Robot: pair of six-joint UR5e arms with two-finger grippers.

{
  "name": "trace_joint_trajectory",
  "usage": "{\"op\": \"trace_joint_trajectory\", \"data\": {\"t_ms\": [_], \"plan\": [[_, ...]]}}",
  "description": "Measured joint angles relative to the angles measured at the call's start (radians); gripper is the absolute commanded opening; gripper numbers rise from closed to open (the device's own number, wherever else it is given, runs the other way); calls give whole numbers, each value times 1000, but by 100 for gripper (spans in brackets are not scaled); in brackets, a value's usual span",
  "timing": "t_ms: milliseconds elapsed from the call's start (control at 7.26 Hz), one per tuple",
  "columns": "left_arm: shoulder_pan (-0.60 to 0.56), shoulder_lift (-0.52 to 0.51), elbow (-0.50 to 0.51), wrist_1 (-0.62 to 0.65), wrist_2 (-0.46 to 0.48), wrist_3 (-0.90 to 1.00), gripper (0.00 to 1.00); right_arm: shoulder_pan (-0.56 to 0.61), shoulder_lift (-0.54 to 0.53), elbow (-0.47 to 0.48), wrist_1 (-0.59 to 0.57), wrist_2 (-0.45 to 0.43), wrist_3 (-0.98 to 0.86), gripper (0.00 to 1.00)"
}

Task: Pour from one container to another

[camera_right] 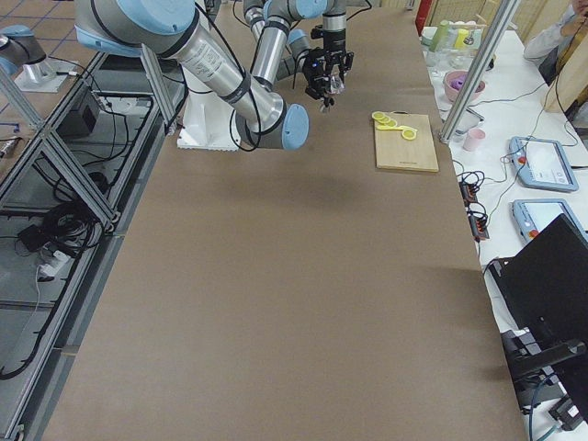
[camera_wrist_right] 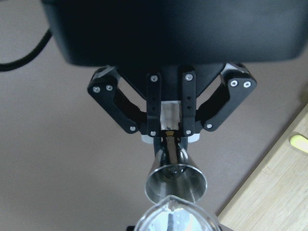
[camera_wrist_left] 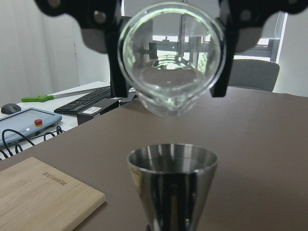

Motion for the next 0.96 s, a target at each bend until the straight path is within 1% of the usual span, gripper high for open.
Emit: {"op": "trace_joint_trajectory", "data": {"t_ms": [551, 964], "plan": [[-1, -1, 11, 3, 0, 2, 0, 48, -42, 73, 11, 61, 0, 0], [-9, 16, 11, -1, 10, 8, 0, 132, -150, 168, 70, 166, 0, 0]]}}
